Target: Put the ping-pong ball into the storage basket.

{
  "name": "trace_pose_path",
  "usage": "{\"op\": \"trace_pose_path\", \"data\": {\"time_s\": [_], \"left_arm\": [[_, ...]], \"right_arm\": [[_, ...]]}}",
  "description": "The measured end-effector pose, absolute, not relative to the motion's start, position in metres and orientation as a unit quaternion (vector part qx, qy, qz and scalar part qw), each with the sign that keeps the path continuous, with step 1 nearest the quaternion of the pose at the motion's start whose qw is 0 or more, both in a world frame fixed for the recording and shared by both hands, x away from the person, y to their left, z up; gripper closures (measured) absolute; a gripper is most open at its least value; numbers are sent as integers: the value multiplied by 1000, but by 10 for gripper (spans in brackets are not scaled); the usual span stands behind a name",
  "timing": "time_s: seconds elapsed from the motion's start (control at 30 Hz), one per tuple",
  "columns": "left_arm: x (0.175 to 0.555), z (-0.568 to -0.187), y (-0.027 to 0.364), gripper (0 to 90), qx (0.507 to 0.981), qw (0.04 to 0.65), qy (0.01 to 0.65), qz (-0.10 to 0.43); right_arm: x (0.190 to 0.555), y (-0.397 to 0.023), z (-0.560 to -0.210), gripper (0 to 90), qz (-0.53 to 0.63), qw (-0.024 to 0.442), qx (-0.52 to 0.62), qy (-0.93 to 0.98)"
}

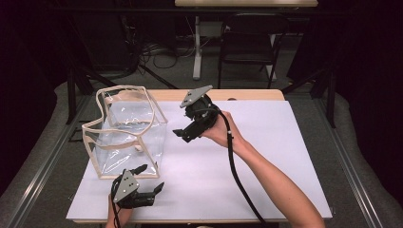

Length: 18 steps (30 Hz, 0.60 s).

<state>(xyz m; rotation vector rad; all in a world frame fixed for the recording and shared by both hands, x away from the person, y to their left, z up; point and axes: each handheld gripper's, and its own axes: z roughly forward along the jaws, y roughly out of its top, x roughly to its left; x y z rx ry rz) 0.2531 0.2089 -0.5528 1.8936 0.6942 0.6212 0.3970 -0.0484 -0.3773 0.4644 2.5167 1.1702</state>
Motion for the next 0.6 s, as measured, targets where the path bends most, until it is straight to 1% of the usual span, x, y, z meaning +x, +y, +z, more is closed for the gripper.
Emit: {"op": "trace_pose_path", "data": {"time_s": [0.6], "left_arm": [[253, -553, 209, 161, 780, 493, 287, 256]], "right_arm": [[377, -82, -398, 18, 422, 177, 173, 872]]}}
